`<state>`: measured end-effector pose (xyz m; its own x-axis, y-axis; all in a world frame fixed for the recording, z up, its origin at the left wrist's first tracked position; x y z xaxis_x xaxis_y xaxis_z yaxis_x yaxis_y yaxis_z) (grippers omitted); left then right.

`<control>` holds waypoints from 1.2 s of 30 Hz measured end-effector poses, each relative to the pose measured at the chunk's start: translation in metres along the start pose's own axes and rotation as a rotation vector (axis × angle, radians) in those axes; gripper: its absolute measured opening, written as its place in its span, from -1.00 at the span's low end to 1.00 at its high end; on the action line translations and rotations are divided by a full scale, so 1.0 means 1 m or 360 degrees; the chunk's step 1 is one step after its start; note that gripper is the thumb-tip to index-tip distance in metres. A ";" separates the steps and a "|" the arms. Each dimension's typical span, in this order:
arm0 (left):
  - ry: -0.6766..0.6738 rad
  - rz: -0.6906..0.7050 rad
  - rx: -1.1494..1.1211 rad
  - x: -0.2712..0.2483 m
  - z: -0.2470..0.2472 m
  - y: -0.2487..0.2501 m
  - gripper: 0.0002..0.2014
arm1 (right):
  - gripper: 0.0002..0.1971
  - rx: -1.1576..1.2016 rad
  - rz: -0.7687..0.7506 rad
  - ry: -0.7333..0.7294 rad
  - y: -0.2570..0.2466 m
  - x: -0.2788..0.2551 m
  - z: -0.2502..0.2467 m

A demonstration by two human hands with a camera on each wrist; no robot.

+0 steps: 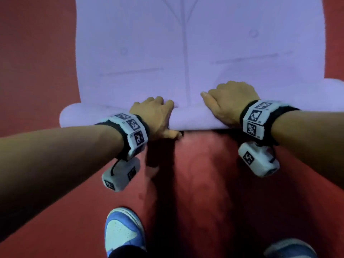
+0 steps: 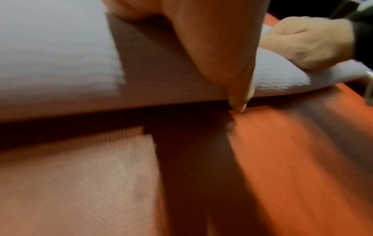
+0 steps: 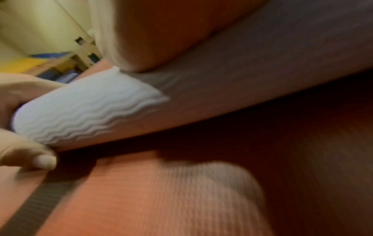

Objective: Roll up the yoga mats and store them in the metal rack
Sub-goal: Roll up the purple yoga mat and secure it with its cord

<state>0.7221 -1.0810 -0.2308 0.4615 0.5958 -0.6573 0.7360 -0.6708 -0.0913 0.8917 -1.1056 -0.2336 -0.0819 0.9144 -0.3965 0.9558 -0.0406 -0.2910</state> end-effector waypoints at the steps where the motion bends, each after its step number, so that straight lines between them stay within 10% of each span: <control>1: -0.0047 0.0008 0.0038 0.001 -0.003 -0.003 -0.16 | -0.41 0.0018 -0.0001 -0.0043 -0.001 0.003 -0.006; 10: -0.0100 -0.0008 0.0045 -0.001 -0.014 0.005 -0.43 | -0.11 -0.0350 -0.0111 -0.0387 -0.014 -0.038 0.003; 21: -0.0050 -0.0088 0.0123 -0.011 -0.022 0.008 -0.58 | -0.43 -0.0036 0.0019 -0.0667 -0.012 -0.021 -0.002; 26: -0.0401 0.0053 -0.0091 0.004 -0.015 0.005 -0.73 | -0.22 -0.0369 -0.0085 -0.0251 -0.032 -0.026 -0.009; 34: -0.0889 0.0348 -0.0529 -0.025 0.038 0.019 -0.60 | -0.43 -0.0050 -0.0016 -0.0772 -0.048 -0.036 0.027; 36: -0.0465 0.0256 -0.0150 -0.029 0.031 0.012 -0.30 | -0.43 0.0003 0.0034 -0.0851 -0.047 -0.036 0.034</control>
<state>0.7020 -1.1198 -0.2355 0.4237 0.3250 -0.8455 0.7143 -0.6938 0.0913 0.8398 -1.1506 -0.2354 -0.1950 0.5805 -0.7905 0.9584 -0.0585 -0.2794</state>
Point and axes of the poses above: each hand's wrist, its own x-axis towards the middle knuckle, its own z-axis out of the palm, y = z × x, the point moved 8 cm from there along x, towards the middle knuckle, and after that the axes turned 8 degrees about x, right-handed, at the moved point
